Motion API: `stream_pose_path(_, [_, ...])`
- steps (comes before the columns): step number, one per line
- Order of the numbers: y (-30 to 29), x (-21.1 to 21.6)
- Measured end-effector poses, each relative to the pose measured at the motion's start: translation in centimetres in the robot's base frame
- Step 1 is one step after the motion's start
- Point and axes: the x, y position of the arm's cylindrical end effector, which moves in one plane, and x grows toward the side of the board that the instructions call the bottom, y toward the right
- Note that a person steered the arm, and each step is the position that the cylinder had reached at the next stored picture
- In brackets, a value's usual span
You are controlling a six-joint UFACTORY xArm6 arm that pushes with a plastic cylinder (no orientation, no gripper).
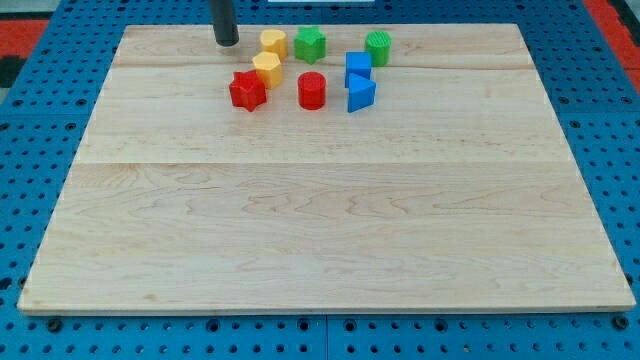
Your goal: Push the yellow hexagon to the top left
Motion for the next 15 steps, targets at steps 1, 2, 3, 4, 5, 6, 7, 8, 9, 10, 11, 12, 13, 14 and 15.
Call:
stream_pose_path(1, [-1.6, 6.7])
stream_pose_path(2, [-3.1, 17.5])
stream_pose_path(3, [7.6, 22.9])
stream_pose_path(4, [14.9, 19.0])
stream_pose_path(5, [13.2, 12.7])
stream_pose_path(6, [13.4, 12.0])
stream_pose_path(7, [15.1, 12.0])
stream_pose_path(8, [16.7, 12.0])
stream_pose_path(9, [18.6, 11.9])
stream_pose_path(10, [21.2, 10.6])
stream_pose_path(11, [20.0, 8.7])
stream_pose_path(12, [13.1, 8.5])
stream_pose_path(13, [10.1, 7.0])
stream_pose_path(14, [5.7, 6.7])
stream_pose_path(15, [1.5, 6.2])
